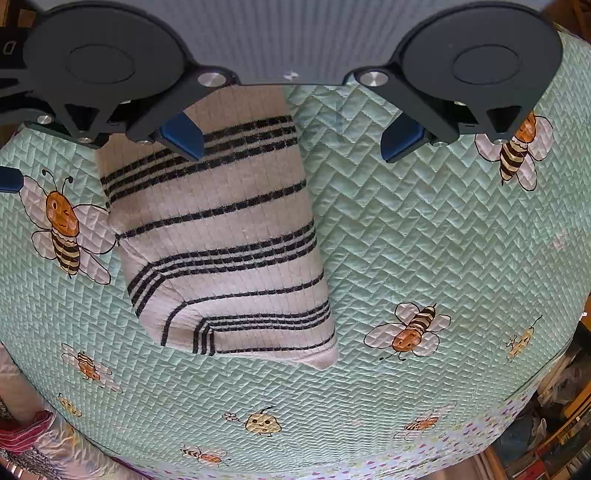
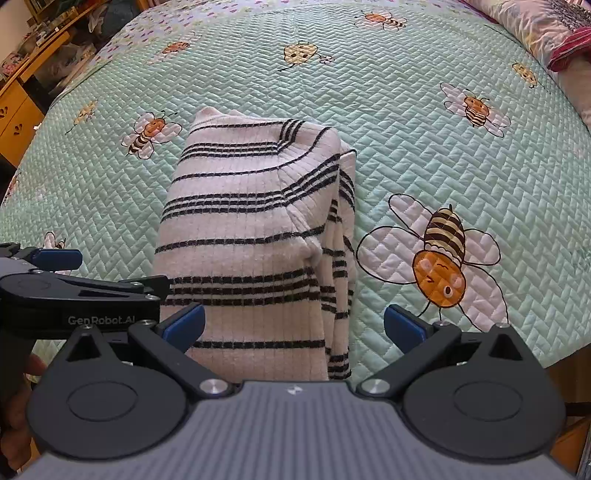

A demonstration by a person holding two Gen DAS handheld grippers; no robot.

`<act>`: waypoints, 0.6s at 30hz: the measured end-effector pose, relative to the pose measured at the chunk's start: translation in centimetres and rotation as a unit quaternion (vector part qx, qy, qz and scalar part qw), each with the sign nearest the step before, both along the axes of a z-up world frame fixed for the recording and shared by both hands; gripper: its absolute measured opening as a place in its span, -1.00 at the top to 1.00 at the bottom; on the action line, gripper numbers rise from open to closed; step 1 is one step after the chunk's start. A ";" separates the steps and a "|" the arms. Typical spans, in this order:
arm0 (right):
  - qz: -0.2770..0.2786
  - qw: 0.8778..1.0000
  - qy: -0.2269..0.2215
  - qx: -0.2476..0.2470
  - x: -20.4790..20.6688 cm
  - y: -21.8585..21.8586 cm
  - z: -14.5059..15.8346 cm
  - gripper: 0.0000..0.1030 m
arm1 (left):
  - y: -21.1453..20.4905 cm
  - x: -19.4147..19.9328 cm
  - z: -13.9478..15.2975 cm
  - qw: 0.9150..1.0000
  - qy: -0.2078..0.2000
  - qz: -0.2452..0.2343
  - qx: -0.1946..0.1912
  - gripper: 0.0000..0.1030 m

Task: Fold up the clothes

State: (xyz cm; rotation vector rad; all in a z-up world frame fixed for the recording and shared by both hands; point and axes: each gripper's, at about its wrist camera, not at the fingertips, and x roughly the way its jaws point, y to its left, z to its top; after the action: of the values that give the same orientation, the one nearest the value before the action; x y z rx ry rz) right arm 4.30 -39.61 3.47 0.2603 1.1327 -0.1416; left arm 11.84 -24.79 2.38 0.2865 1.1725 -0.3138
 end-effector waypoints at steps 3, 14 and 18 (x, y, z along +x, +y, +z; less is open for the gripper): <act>0.003 1.000 -0.002 -0.004 0.0 -0.1 0.1 -0.99 | 0.0 0.0 0.0 1.000 0.000 0.000 0.000 -0.98; 0.002 1.000 -0.001 -0.003 -0.1 -0.1 0.1 -0.99 | -0.2 -0.1 -0.1 1.000 -0.003 -0.001 0.001 -0.98; 0.003 1.000 -0.002 -0.004 -0.1 -0.3 0.1 -0.99 | -0.2 -0.2 0.0 1.000 -0.005 -0.002 0.000 -0.98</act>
State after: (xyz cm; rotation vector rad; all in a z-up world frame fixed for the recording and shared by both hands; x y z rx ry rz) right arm 4.24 -39.86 3.54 0.2511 1.1284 -0.1406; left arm 11.65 -24.96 2.38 0.2905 1.1627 -0.3142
